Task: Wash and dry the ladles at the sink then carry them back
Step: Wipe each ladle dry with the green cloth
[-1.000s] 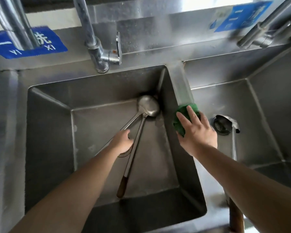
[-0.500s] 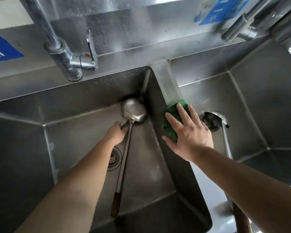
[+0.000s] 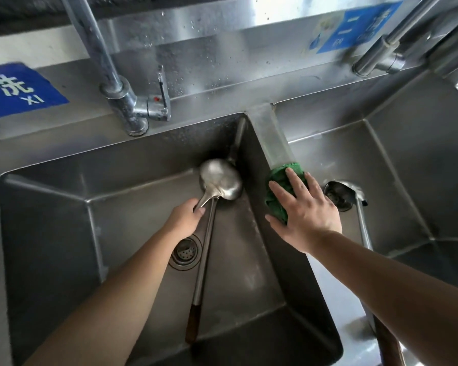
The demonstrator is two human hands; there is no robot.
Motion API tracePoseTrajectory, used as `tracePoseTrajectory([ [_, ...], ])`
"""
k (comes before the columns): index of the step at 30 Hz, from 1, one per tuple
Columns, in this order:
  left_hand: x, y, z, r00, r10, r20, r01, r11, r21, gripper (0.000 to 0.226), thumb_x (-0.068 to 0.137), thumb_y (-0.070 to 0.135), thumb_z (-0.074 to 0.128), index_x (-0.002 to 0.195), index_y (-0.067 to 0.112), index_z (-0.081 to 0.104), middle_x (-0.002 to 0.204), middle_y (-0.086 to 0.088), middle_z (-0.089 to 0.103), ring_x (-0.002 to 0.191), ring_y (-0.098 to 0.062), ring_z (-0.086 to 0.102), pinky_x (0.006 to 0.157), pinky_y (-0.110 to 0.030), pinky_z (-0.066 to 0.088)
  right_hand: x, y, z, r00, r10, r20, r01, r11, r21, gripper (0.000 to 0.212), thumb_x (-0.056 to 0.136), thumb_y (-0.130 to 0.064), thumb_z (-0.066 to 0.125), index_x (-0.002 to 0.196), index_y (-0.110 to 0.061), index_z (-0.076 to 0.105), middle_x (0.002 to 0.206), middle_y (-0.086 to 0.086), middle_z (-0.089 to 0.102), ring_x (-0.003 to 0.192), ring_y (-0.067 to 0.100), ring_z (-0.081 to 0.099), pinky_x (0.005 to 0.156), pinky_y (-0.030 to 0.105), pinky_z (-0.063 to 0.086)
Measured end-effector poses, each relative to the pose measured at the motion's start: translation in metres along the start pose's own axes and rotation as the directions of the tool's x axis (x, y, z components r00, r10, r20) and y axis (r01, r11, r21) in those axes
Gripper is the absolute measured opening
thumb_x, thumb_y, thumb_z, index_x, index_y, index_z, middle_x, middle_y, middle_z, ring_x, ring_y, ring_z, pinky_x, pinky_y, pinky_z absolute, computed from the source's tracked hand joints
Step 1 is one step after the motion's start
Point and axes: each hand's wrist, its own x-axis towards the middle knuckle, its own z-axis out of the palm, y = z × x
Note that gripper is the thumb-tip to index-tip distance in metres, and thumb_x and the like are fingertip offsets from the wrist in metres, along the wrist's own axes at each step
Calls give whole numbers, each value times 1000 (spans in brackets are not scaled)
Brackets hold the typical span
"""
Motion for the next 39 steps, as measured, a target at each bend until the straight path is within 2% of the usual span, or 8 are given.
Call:
tracePoseTrajectory([
  [13, -119, 29, -33, 983, 101, -153, -123, 983, -138, 29, 90, 38, 56, 77, 13, 49, 68, -14, 63, 56, -27, 58, 58, -43, 49, 0, -1, -11, 1000, -16, 13, 15, 999, 46, 71, 83, -76, 37, 146, -47, 21, 162, -7, 14, 146, 27, 14, 102, 47, 42],
  [17, -157, 46, -43, 964, 123, -235, -191, 937, -292, 33, 78, 56, 53, 76, 23, 53, 64, -8, 63, 54, -18, 53, 57, -45, 51, 1, 1, -14, 999, -35, -12, 36, 998, 60, 62, 88, -70, 37, 145, -46, 27, 161, -7, 19, 146, 27, 16, 99, 47, 46],
  [23, -220, 89, -74, 906, 251, -342, -368, 865, -340, 9, 86, 37, 56, 78, 37, 58, 59, 14, 53, 56, -10, 47, 56, -35, 43, -16, 0, -35, 999, -35, 35, 30, 990, 138, 50, 92, -45, 48, 141, -42, 39, 148, -10, 42, 135, 23, 36, 95, 41, 51],
  [27, -253, 114, -89, 872, 289, -396, -423, 851, -311, 8, 85, 41, 55, 89, 46, 59, 66, 10, 56, 60, -10, 53, 61, -36, 48, -52, 5, -61, 997, 67, -42, -46, 922, 384, 48, 85, -39, 60, 132, -41, 53, 126, -10, 61, 111, 20, 57, 81, 33, 53],
  [29, -267, 125, -93, 869, 299, -395, -435, 843, -318, 8, 87, 41, 55, 93, 38, 59, 69, 8, 57, 60, -9, 53, 61, -34, 46, -72, 5, -81, 980, 154, -124, -36, 754, 656, 45, 79, -36, 66, 123, -41, 60, 115, -6, 68, 96, 21, 65, 76, 33, 54],
  [34, -297, 153, -96, 894, 277, -353, -422, 785, -454, 11, 98, 21, 54, 103, 12, 55, 71, 3, 57, 54, -8, 45, 55, -23, 40, -119, -4, -178, 876, 323, -357, 242, 345, 907, 31, 84, -31, 70, 114, -34, 66, 101, -4, 70, 90, 20, 69, 81, 37, 58],
  [36, -313, 170, -100, 873, 320, -367, -464, 777, -426, 13, 100, 16, 51, 87, 16, 51, 75, -1, 61, 52, -9, 47, 52, -20, 40, -139, -12, -224, 781, 309, -542, 424, 374, 824, 34, 87, -27, 70, 121, -23, 65, 110, -6, 67, 102, 14, 63, 93, 32, 50],
  [39, -330, 196, -106, 834, 386, -395, -535, 741, -406, 11, 100, 15, 49, 90, 17, 53, 74, 0, 65, 49, -12, 46, 47, -22, 37, -155, -26, -272, 513, 137, -847, 624, 618, 478, 44, 85, -40, 64, 120, -14, 66, 116, -5, 62, 109, 13, 55, 99, 26, 41],
])
